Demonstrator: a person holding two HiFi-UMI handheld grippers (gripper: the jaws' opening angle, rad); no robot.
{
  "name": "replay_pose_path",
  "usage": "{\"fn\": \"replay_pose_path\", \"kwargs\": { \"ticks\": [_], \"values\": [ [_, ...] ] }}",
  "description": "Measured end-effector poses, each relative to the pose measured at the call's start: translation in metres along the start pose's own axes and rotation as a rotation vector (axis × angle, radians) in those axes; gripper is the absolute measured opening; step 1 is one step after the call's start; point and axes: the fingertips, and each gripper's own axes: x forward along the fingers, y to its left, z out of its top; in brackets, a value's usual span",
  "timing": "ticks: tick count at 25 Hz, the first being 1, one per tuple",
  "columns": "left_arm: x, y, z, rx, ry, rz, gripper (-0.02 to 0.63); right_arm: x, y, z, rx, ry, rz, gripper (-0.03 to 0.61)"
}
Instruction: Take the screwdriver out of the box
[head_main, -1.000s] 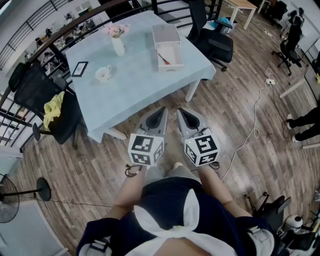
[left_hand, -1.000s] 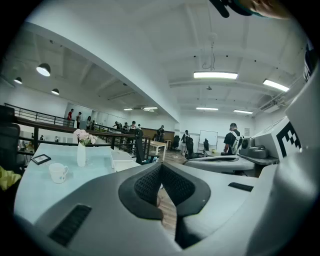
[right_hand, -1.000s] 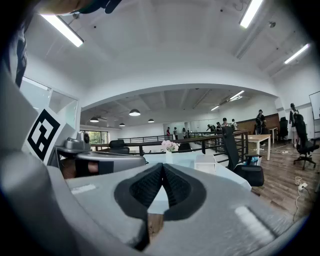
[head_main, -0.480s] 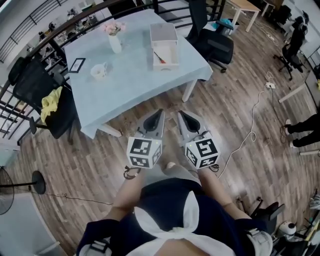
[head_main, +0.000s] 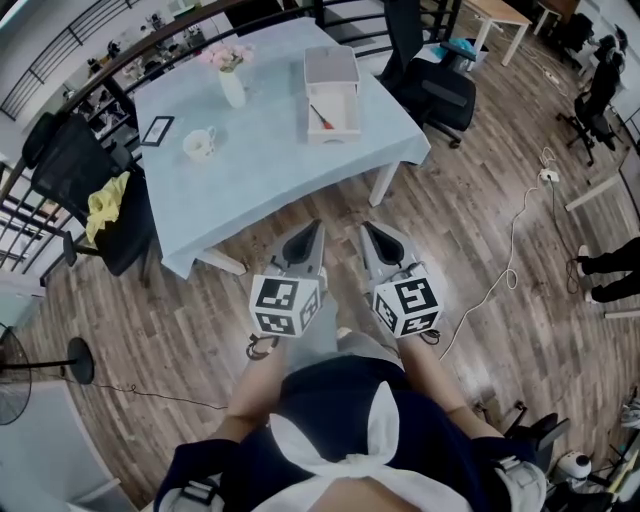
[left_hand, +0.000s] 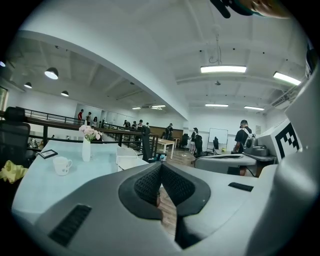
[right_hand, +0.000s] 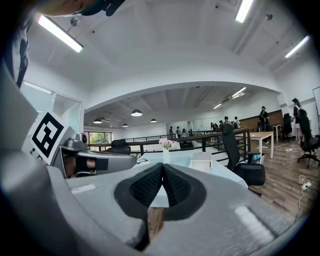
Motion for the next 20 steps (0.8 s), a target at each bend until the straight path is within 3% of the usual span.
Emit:
{"fn": "replay_pose_path", "kwargs": {
  "ticks": [9, 20],
  "values": [
    [0.066, 0.042, 0.015, 0.02, 0.017, -0.012, 0.016, 0.065, -0.04, 0.003, 0.018, 0.016, -0.009, 0.0],
    [0.155, 0.136, 0.068, -0.001, -0.017, -0.034, 0.016, 0.183, -0.085, 0.053, -0.035, -0.033, -0.046, 0.0]
  ]
}}
